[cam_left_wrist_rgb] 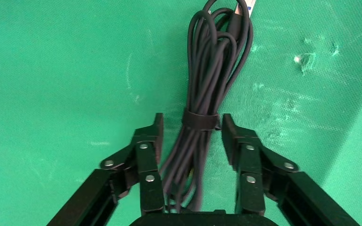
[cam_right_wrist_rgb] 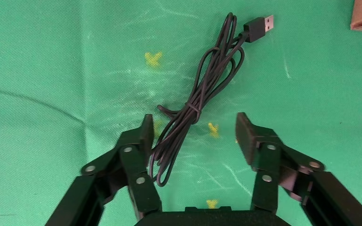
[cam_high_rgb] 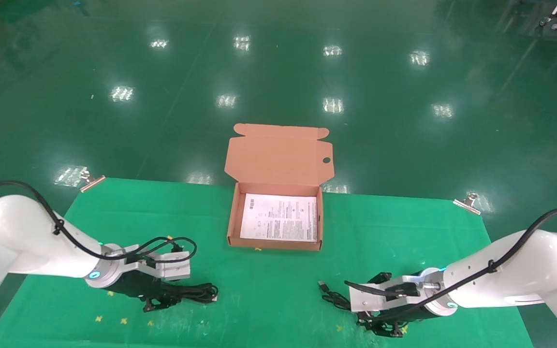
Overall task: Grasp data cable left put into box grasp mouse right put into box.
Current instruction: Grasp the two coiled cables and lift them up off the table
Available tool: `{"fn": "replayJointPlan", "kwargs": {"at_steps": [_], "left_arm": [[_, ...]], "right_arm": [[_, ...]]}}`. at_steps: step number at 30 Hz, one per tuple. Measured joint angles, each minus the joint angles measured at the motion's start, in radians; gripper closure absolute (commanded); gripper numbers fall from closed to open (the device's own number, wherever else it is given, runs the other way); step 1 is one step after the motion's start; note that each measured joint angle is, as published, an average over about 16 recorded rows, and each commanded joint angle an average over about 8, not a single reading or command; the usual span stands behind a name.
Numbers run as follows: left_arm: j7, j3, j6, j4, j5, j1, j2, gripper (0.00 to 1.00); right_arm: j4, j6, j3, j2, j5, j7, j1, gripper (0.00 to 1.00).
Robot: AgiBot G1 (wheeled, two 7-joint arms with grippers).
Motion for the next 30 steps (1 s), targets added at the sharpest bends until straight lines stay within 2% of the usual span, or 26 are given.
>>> {"fn": "replayJointPlan", "kwargs": {"at_steps": [23,30], "left_arm": [[-0.001,0.0,0.002,-0.004,0.001,0.0,-0.002,1.0],[0.01,0.0,0.002,-0.03,0.003,-0.019,-0.018,1.0]], "right_arm": [[0.003,-0.001,0.001,0.002,0.0,0.002,-0.001,1.0],[0.038,0.0,0.021,0.037,0.018,0.028,0.012,1.0]]}}
